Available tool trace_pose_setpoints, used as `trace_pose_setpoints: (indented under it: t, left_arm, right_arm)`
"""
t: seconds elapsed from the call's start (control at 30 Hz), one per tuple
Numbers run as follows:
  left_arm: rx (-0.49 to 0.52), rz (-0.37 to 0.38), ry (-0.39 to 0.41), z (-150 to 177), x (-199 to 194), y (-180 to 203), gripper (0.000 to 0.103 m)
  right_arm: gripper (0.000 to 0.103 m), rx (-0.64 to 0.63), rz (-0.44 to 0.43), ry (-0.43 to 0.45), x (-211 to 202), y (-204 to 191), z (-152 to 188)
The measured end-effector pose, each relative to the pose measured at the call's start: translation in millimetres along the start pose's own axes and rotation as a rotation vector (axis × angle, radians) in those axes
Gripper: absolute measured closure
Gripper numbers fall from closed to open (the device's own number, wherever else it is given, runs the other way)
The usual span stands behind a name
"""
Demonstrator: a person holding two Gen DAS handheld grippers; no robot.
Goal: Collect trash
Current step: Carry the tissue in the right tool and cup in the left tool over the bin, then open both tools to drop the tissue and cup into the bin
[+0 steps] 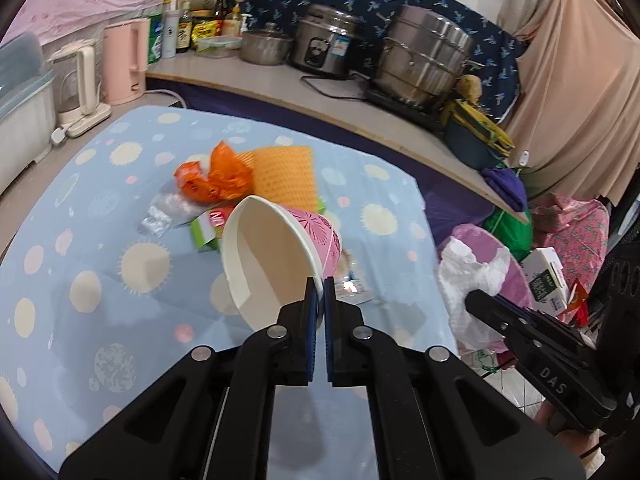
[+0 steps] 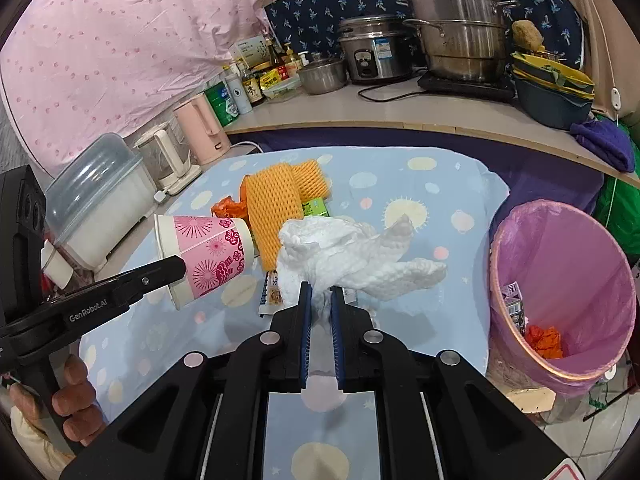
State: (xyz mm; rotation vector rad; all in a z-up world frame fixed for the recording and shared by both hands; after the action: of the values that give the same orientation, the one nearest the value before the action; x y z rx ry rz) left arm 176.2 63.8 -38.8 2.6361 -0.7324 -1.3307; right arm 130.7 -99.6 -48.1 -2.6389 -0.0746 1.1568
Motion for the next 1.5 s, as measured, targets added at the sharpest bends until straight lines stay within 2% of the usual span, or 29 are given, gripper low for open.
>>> trace_pose_setpoints:
  t: [0.23, 0.47, 0.67, 0.87, 1.1, 1.5]
  left_arm:
    - [0.079, 0.093, 0.01, -9, -4, 62, 0.1]
    - [0.175, 0.186, -0.003, -16, 15, 136, 0.1]
    - [0.231, 0.27, -0.044, -14, 46, 198, 0.1]
    - [0.271, 0.308, -0.1, -7, 84, 239, 0.1]
    - [0.31, 0.297, -0.142, 3, 122, 264, 0.1]
    - [0.314, 0.272, -0.179, 10, 154, 271, 0.1]
  right_arm:
    - [0.094, 0.062, 0.046, 0.072, -31, 37, -12]
    - [0.094, 0.159, 0.145, 0.109, -56, 104, -13]
    - [0.094, 0.245, 0.23, 0.117, -65, 164, -8]
    - [0.094, 0.299, 0.289, 0.1, -62, 208, 2]
    - [0.094, 0.325, 0.321, 0.068, -49, 236, 8]
    - [0.092, 0.334, 0.341, 0.027, -26, 252, 10]
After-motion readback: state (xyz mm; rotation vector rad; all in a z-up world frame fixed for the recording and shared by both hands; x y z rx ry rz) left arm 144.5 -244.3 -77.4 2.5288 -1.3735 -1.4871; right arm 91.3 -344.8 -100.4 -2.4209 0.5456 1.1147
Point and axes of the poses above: each gripper's, at about its wrist camera, not at the fingertips, and x roughly the way its jaws point, y to its right, z to its underside, the point moved 6 cm from there along x, roughly the way its jaws point, and after that the axes turned 4 degrees about -y, right-handed, at the moved point
